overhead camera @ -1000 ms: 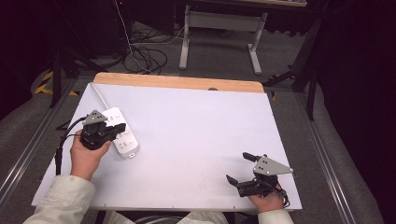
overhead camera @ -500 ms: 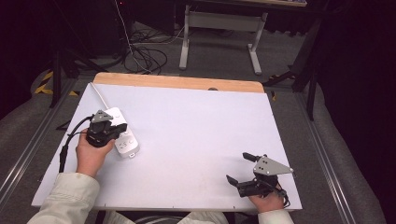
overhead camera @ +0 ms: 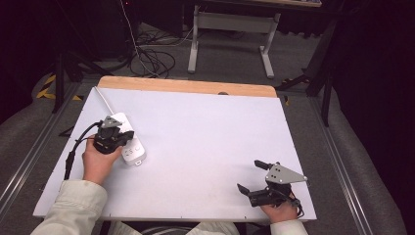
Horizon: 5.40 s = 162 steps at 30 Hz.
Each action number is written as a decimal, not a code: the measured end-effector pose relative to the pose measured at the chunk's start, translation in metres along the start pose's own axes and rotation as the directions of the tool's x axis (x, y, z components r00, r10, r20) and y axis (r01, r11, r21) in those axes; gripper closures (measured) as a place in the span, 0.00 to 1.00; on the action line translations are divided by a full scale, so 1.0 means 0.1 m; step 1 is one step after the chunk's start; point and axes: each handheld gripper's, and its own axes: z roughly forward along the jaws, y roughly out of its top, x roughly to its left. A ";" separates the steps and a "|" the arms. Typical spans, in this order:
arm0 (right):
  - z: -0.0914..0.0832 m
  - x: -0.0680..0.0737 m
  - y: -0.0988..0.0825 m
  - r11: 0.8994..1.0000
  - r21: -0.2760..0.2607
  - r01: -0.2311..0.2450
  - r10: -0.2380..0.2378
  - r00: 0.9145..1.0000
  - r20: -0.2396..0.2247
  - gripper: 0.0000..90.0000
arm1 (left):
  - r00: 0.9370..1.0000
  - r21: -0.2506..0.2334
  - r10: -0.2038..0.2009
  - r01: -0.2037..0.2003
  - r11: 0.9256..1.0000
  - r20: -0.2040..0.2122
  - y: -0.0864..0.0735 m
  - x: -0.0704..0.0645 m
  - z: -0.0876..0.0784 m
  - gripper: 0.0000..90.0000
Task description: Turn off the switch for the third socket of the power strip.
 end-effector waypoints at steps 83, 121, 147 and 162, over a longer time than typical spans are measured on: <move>0.00 -0.01 -0.01 1.000 0.003 -0.009 0.009 1.000 -0.002 0.04 | 0.993 -0.082 0.098 -0.092 0.992 0.069 0.22 -0.32 -0.48 0.56; 0.00 0.00 -0.01 1.000 -0.003 -0.013 0.013 1.000 -0.021 0.03 | 0.962 -0.286 0.163 -0.096 0.953 0.221 -0.30 -0.54 -1.06 0.25; 0.00 0.01 -0.01 1.000 -0.006 -0.009 0.009 1.000 -0.026 0.03 | 0.974 -0.217 0.134 -0.093 0.972 0.183 -0.78 -0.41 -1.01 0.29; 0.00 0.00 -0.01 1.000 -0.001 -0.011 0.011 1.000 -0.026 0.03 | 0.974 -0.185 0.159 -0.128 0.974 0.164 -1.03 -0.32 -0.88 0.27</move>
